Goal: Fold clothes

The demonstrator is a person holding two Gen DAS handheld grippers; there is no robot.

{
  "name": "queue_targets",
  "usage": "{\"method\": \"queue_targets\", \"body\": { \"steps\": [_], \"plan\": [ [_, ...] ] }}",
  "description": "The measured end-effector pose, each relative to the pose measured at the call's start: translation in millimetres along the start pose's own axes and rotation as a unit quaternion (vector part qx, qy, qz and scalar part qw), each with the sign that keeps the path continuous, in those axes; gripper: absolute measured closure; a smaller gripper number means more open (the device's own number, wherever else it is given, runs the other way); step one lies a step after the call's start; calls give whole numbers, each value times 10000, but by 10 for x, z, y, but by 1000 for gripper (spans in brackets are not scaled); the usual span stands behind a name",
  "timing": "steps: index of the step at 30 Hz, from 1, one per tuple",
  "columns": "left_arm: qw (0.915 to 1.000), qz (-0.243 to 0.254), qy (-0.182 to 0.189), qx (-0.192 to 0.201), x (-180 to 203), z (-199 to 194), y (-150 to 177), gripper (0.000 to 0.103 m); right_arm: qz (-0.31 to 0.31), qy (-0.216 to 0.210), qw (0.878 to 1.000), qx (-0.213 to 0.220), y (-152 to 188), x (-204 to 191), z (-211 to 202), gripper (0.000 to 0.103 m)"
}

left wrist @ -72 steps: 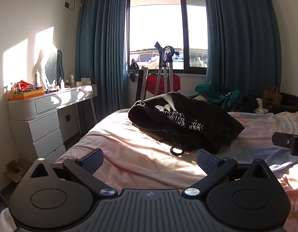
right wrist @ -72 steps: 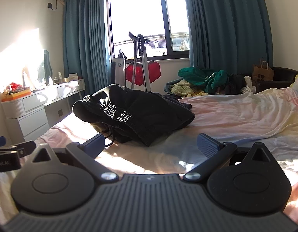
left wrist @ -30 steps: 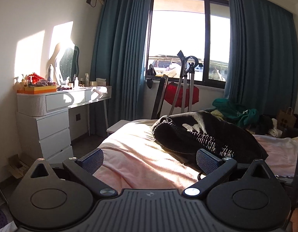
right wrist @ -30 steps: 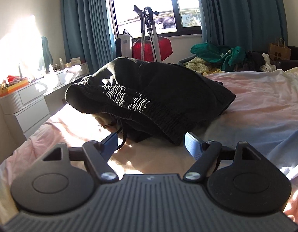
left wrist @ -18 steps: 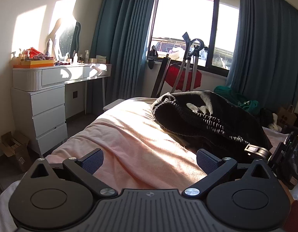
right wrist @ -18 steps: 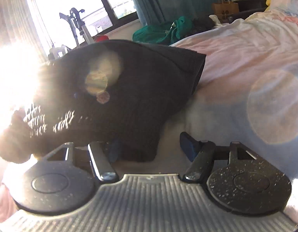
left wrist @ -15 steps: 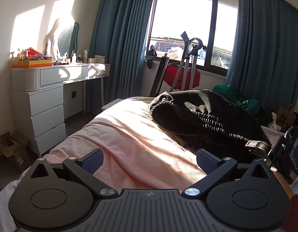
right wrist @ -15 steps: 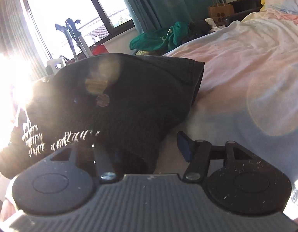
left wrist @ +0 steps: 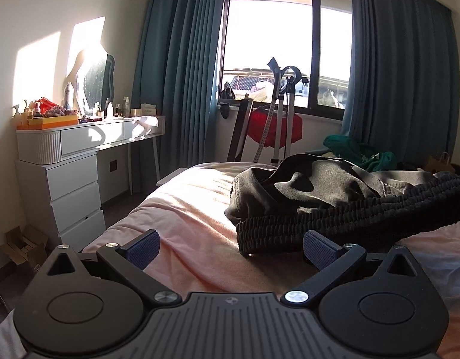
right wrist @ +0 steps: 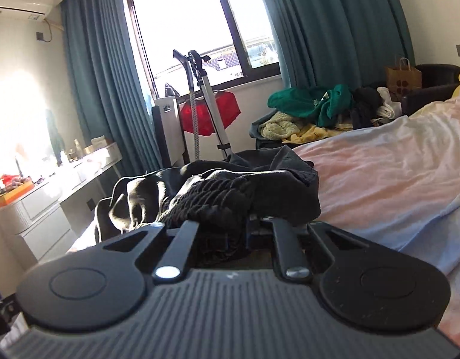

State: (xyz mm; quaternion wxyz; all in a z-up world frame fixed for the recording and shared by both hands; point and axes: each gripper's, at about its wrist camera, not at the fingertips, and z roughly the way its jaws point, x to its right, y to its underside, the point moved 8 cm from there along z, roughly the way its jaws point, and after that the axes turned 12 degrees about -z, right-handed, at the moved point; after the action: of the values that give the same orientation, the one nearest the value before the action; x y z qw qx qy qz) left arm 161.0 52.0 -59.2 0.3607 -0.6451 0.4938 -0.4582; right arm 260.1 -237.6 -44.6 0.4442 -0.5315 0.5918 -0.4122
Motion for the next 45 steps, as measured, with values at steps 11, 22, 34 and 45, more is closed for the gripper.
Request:
{"method": "queue_targets", "body": {
  "steps": [11,22,34,45],
  "plan": [
    [9830,1274,1228,-484,812,-478,699,0,-63,-361,9993,118,142,137,-1022,89],
    [9922,1058,101,-646,906,302,1039,0,520,-483,9973,170,286,435,-992,89],
    [9933,-357,-783,-778,255,791,855,5,1342,-309,9899,338,345,870,-867,89],
    [9854,-1194,-593,-1063,-132,793,846,8,963,256,9950,-28,492,925,-795,89]
  ]
}}
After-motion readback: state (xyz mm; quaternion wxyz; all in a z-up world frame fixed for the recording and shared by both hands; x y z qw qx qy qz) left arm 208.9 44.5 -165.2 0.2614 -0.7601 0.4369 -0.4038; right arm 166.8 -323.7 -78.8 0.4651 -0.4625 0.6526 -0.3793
